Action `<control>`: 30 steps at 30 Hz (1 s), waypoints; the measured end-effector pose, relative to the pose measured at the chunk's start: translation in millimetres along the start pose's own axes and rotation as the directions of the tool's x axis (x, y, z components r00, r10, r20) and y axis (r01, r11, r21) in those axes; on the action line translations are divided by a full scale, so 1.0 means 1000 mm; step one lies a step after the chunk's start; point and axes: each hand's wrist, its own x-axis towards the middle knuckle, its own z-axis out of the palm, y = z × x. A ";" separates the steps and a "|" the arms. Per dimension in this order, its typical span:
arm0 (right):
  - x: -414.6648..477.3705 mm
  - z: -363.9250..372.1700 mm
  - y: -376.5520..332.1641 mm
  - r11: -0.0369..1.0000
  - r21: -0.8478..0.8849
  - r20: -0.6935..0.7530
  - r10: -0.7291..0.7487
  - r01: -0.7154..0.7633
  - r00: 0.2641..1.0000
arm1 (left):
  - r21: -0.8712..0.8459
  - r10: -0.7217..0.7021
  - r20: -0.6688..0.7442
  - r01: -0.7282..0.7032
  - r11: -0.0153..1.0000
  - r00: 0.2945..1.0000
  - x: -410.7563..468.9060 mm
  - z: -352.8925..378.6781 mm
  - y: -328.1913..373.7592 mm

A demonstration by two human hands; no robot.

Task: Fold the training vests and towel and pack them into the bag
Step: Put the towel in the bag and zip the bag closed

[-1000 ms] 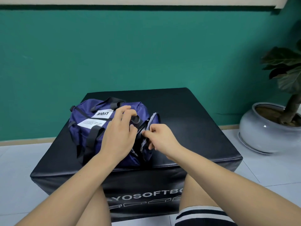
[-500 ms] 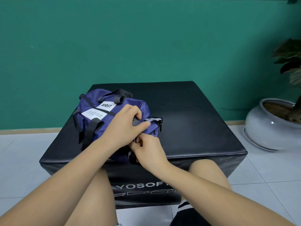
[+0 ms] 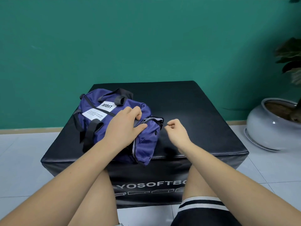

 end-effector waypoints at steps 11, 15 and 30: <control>0.044 0.001 0.018 0.995 0.062 0.344 0.055 -0.081 0.937 | -0.010 0.001 0.015 -0.001 1.000 1.000 0.001 0.003 -0.003; 0.039 -0.010 0.007 0.996 0.058 0.301 0.042 -0.063 0.953 | -0.011 -0.008 0.016 0.008 1.000 1.000 0.002 0.003 -0.002; 0.015 -0.035 -0.044 0.998 -0.051 0.228 -0.034 0.047 0.973 | -0.019 -0.074 0.023 0.074 0.997 0.997 0.000 -0.017 -0.023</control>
